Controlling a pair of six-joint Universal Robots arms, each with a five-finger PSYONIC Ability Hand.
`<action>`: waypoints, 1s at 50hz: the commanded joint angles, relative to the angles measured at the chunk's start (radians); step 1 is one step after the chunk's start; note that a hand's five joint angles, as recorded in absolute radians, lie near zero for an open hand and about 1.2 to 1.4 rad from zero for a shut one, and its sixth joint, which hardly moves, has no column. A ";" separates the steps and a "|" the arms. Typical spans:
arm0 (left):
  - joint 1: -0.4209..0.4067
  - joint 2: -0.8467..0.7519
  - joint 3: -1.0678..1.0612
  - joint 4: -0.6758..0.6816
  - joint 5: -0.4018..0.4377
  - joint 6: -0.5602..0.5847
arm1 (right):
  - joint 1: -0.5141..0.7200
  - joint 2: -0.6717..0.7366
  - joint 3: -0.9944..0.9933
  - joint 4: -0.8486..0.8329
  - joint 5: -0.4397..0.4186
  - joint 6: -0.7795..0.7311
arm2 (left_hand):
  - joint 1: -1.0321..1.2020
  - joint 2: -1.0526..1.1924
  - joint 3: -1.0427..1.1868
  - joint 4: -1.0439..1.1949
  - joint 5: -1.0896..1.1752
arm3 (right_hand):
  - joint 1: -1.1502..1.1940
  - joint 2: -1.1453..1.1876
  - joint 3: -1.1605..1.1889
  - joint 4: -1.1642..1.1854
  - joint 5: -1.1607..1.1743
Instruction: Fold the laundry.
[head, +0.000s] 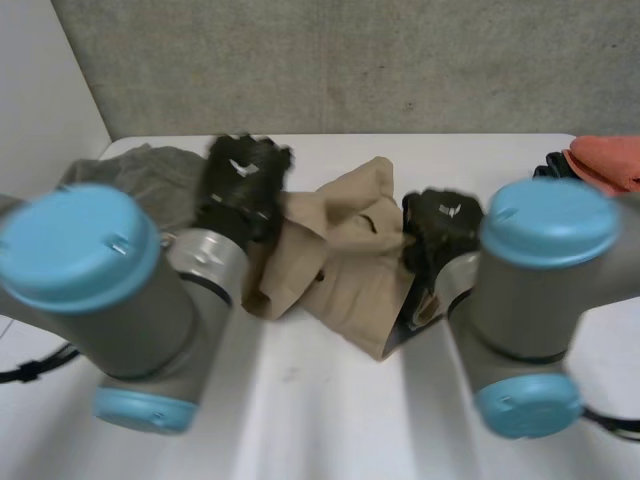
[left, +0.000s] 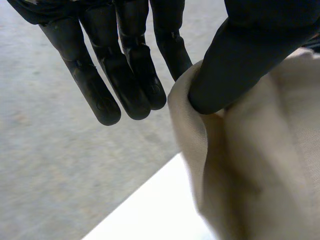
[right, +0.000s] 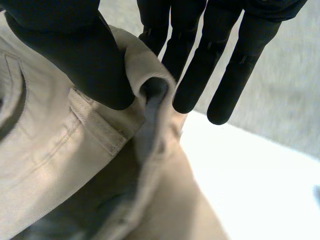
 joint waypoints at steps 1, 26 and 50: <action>0.098 0.148 -0.028 -0.140 0.046 -0.004 | -0.096 -0.203 -0.020 0.172 -0.181 -0.431 | 0.268 0.205 0.208 0.199 0.229 | 0.286 0.220 0.215 0.205 0.243; 0.173 -0.134 0.502 0.063 0.213 0.077 | -0.173 -0.015 -0.507 -0.116 -0.140 -0.560 | 0.268 0.205 0.208 0.199 0.229 | 0.286 0.220 0.215 0.205 0.243; 0.183 -0.028 -0.015 0.415 0.162 0.018 | -0.206 0.057 -0.225 -0.266 -0.353 -0.557 | 0.268 0.205 0.208 0.199 0.229 | 0.286 0.220 0.215 0.205 0.243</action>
